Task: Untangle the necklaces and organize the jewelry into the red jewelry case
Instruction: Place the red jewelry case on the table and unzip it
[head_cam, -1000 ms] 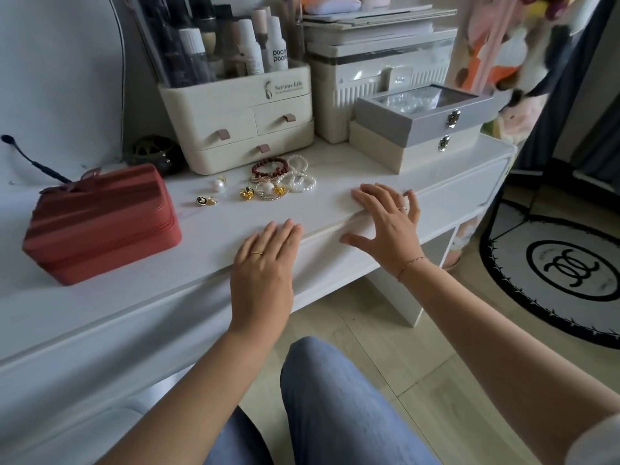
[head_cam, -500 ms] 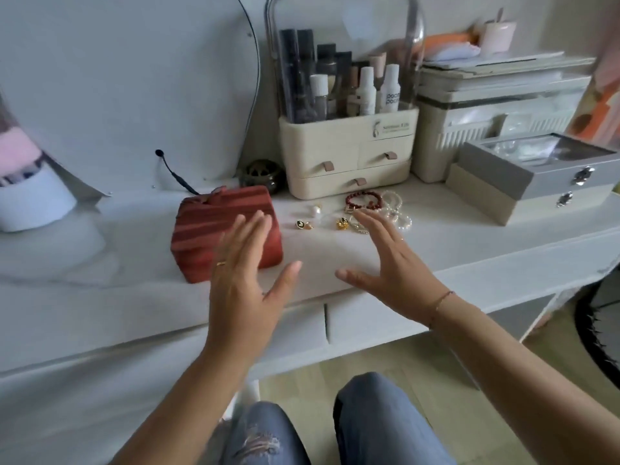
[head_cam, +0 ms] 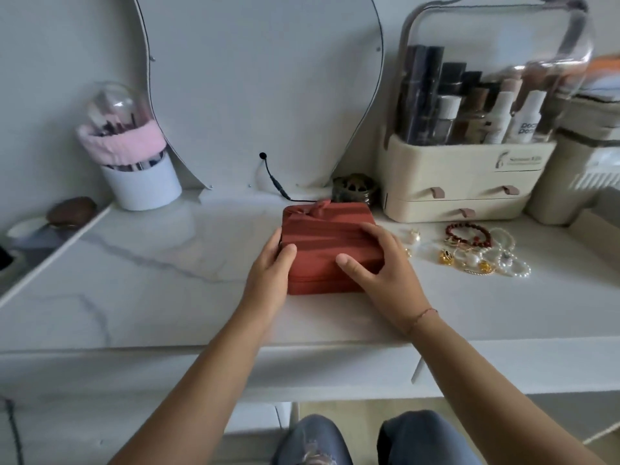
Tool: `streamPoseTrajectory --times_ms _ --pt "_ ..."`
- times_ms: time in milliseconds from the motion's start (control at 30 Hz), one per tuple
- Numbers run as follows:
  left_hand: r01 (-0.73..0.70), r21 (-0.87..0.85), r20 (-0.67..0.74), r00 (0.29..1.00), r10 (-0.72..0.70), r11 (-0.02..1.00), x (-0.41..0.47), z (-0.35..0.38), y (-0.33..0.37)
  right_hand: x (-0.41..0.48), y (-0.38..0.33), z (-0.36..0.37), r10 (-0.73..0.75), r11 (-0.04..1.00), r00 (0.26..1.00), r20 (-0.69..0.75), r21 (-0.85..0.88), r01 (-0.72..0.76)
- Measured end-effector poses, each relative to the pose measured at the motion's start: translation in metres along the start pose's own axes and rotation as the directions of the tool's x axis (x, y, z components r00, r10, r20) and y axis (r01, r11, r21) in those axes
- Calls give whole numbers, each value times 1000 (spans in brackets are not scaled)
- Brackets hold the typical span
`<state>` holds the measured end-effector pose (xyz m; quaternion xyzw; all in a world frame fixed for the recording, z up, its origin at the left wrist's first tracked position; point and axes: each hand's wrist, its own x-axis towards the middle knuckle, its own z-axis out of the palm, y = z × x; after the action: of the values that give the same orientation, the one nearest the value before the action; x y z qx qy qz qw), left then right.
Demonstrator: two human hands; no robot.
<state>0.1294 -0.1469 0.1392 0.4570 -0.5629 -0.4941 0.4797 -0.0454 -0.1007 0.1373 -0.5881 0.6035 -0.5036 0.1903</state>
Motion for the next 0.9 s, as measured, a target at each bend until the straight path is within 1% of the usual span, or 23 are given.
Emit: streamPoseTrajectory --times_ms 100,167,233,267,300,367,400,467,600,667,733,800,900 --pt "66 -88 -17 998 -68 994 -8 2 2 9 1 -3 40 997 998 54 67 -44" --pt "73 -115 46 997 -68 991 -16 1 2 19 2 -9 75 986 993 92 140 -87" --pt "109 -148 98 991 -95 983 -17 -8 10 29 3 -15 79 981 993 91 172 -94" --pt "116 -178 78 992 -104 977 -11 -15 13 31 4 -16 72 986 995 65 143 -81" --pt "114 -188 27 994 -111 976 0 -22 15 33 4 -15 62 992 998 18 111 -63" --pt "114 -159 -65 990 -125 981 27 -37 14 28 3 -8 61 997 993 -105 54 -56" --pt "126 -159 -66 988 -138 979 39 -42 15 24 2 -2 66 997 986 -153 55 -58" --pt "145 -169 -11 989 -148 975 63 -47 7 17 -2 10 93 993 979 -180 91 -77" --pt "96 -71 175 981 -82 993 84 -46 -2 18 -3 16 111 992 986 -121 78 -102" --pt "102 -83 246 966 -78 991 85 -49 -2 26 1 11 109 992 991 -78 79 -103" --pt "115 -130 264 961 -78 985 86 -55 -5 33 6 4 117 989 993 -29 95 -114" --pt "104 -135 265 962 -65 985 86 -60 -7 38 8 -1 119 985 993 12 125 -119" --pt "5 10 301 954 -8 1000 84 -66 -9 40 14 -4 104 982 994 28 153 -107"
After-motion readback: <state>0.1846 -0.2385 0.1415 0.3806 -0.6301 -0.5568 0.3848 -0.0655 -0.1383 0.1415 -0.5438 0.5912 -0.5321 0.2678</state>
